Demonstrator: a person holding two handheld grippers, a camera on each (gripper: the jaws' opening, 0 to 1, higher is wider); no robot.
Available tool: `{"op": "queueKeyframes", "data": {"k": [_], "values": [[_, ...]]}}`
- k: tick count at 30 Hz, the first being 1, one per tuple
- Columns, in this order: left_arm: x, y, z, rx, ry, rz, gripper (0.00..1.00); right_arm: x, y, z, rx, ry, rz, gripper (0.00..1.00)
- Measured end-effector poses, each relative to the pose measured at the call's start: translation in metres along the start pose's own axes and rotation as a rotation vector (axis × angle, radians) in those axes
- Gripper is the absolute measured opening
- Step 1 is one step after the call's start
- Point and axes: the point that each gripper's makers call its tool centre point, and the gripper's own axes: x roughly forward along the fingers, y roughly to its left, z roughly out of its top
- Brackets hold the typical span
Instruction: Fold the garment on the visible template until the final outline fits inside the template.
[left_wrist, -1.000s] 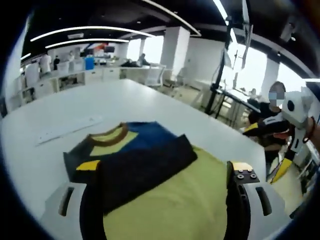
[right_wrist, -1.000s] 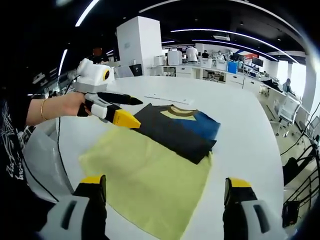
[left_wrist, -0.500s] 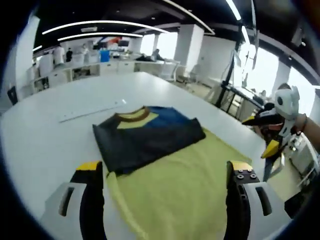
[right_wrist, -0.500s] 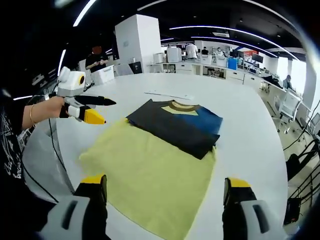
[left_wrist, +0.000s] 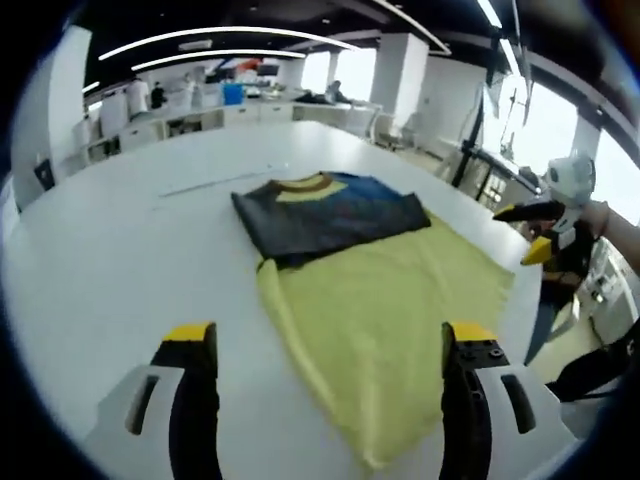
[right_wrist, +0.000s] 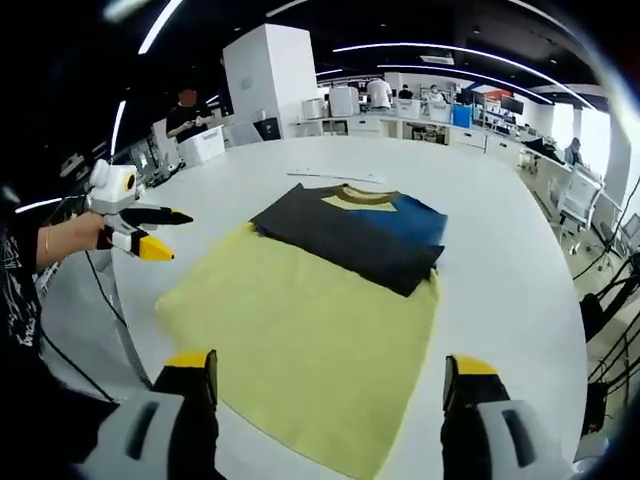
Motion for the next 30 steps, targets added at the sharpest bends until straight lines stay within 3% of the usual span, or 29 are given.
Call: {"op": "queueKeyframes", "data": {"k": [9,17,21,30], "values": [[-0.009,-0.001,-0.039,-0.049,0.059,0.039,0.71,0.004,-0.004,-0.024,0.038,0.035,-0.019,0.84],[-0.016,-0.002,-0.059,-0.113,0.102,0.073,0.55,0.005,-0.017,-0.052,0.044,0.101,-0.080,0.71],[-0.017,-0.006,-0.073,-0.138,0.147,0.073,0.50,0.003,-0.020,-0.059,0.060,0.115,-0.095,0.63],[-0.021,-0.020,-0.089,-0.163,0.192,0.068,0.34,-0.005,-0.030,-0.070,0.092,0.140,-0.151,0.49]]}}
